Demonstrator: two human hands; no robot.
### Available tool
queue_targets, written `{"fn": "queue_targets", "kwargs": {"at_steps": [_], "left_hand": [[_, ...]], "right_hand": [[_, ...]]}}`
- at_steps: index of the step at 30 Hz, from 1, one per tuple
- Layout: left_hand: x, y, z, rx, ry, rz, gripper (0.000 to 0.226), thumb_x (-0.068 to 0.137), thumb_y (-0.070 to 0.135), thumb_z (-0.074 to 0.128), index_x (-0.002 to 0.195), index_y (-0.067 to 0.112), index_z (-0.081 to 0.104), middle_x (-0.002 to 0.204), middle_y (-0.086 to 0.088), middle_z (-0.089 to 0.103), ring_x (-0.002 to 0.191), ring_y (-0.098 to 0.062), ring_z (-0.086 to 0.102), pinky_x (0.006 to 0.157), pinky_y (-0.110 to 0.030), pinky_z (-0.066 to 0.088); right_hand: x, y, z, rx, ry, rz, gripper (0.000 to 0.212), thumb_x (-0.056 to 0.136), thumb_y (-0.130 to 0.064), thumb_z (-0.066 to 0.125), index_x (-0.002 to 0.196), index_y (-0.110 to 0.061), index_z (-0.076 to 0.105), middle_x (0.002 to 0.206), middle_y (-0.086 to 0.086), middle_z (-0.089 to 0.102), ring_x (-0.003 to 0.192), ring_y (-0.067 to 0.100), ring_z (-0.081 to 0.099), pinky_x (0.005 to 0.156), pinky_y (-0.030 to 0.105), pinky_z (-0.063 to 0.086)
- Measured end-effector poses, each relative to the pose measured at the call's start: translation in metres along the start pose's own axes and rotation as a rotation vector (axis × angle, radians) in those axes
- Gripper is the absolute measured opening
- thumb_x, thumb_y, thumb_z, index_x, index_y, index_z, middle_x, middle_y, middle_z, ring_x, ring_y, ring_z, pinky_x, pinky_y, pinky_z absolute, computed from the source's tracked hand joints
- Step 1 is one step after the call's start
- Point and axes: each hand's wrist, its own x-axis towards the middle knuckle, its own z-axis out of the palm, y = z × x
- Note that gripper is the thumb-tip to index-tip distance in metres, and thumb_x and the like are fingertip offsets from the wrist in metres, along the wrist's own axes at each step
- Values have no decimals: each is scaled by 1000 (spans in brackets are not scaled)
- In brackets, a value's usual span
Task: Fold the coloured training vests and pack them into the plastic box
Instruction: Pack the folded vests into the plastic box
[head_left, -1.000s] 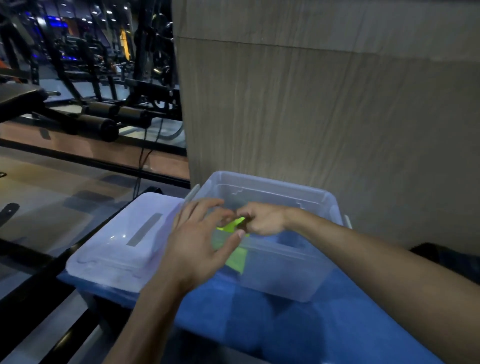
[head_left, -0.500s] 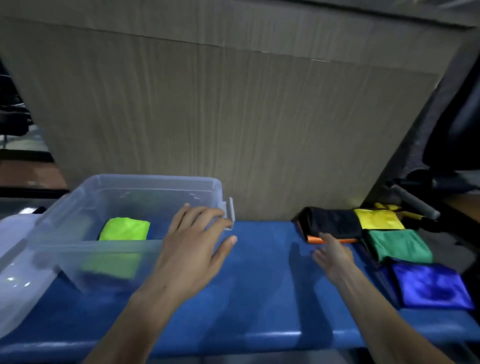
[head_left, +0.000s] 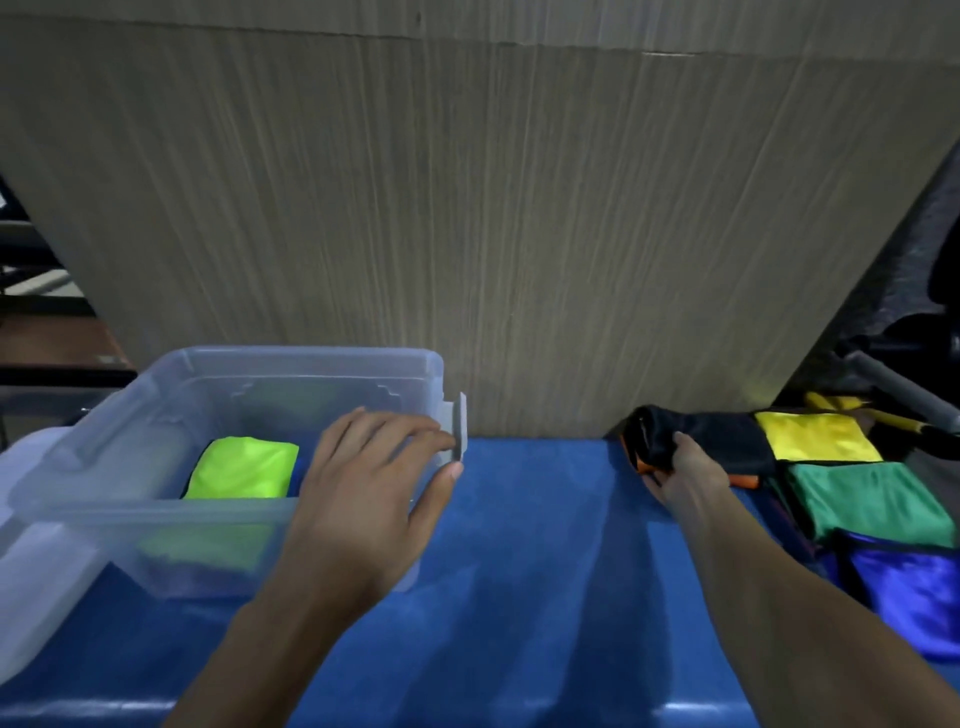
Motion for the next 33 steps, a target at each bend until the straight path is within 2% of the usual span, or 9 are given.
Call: {"fn": "queue_targets", "kwargs": {"at_steps": [3,8,11,14,16,22,25,28,33], "left_hand": [[0,1,0,19,-12,7,24,96,40,52,103,26,70,106,11,67,101,-21,64,103,-44,43],[-2,2,-5,22,-20,-5,28,97,41,49,103,26,71,105,12,68,100,-19,63,106,-42,40],[-9,-3,-13,1,-17,-29,29,98,42,49,105,26,72,106,13,68,102,-18,63,107,-41,40],[-18,-12,-23,-8,-12,-63,26,98,41,50,105,29,71,107,14,67,102,-17,62,104,-40,40],[-24,-18,-29,-9,-6,-95,25,97,41,50,105,29,71,107,14,68,101,-18,62,101,-40,43],[-43,-48,-45,-3,45,-212,30,96,43,48,101,26,72,102,11,70,95,-21,62,92,-40,44],[-53,-70,-54,-8,82,-263,31,95,43,46,99,26,71,103,10,71,98,-22,62,91,-42,43],[-60,-95,-65,-9,121,-309,27,96,42,46,99,29,69,104,9,70,101,-24,63,91,-45,44],[-76,-141,-74,-29,242,-456,31,95,37,46,102,21,72,121,-3,67,114,-33,60,99,-50,44]], "right_hand": [[-8,6,8,38,50,-49,61,88,-27,75,142,-14,51,137,10,63,110,28,66,54,39,50],[-59,28,5,37,43,-95,55,82,-17,78,130,-2,55,109,9,62,101,31,68,87,48,59],[-75,43,-6,54,-54,-123,46,80,-9,77,119,-3,53,112,13,62,100,34,68,87,54,58],[-35,62,-12,82,-225,21,80,60,-11,81,133,2,51,120,26,67,99,49,70,79,67,56],[-45,70,-15,7,-287,112,64,81,-19,73,133,9,49,117,36,66,97,56,68,75,71,54],[-152,65,-5,-107,-514,93,48,107,-20,36,134,18,49,123,40,61,93,50,68,66,60,59],[-196,48,11,-174,-587,-12,48,102,-14,37,133,21,48,114,39,64,85,48,66,80,62,50],[-251,21,32,-129,-702,-108,33,101,-13,43,116,11,60,93,26,70,75,37,71,66,49,59],[-318,9,78,-137,-908,-182,27,97,-10,51,122,-1,58,116,23,64,100,34,67,85,45,57]]}}
